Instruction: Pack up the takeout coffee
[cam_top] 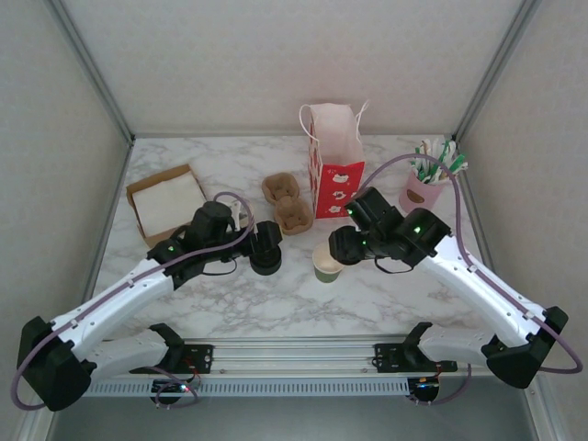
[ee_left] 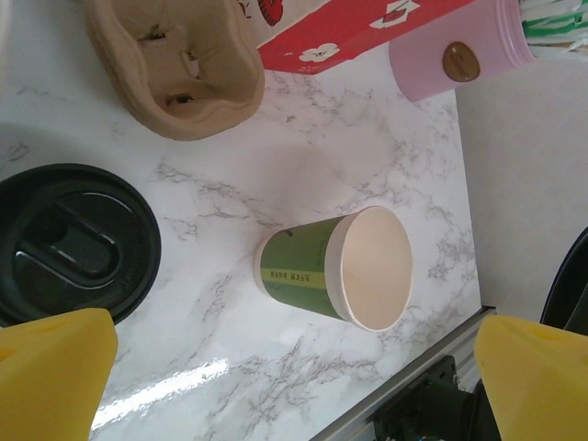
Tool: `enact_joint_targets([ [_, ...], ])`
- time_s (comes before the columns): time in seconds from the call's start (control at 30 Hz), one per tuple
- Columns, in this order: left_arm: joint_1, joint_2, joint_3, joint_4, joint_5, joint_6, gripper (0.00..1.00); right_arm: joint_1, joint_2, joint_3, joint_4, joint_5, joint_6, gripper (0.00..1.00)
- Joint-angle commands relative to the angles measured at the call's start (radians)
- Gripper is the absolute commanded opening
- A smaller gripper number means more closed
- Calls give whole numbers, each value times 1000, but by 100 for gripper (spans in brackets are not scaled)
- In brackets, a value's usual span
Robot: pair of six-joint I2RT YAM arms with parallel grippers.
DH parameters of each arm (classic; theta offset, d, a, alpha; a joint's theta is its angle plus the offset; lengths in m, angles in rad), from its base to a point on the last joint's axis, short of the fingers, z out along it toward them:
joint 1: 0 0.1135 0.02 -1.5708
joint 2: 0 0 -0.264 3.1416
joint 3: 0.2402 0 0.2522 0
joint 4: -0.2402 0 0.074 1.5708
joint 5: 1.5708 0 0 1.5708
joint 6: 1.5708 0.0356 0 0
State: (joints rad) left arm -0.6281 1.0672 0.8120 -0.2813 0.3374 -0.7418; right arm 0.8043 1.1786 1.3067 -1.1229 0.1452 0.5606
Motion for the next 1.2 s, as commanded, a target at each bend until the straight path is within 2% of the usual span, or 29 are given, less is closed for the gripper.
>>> enact_joint_targets([
  [0.0, -27, 18, 18, 64, -57, -14, 100, -47, 20, -11, -46, -54, -42, 73],
  [0.33, -34, -26, -46, 62, -79, -5, 100, -53, 246, 102, -99, -140, -122, 72],
  [0.57, -35, -45, -68, 50, -93, 0, 100, -53, 356, 176, -157, -147, -160, 72],
  [1.17, -33, -64, -80, 38, -104, 9, 100, -47, 484, 237, -170, -119, -182, 73],
])
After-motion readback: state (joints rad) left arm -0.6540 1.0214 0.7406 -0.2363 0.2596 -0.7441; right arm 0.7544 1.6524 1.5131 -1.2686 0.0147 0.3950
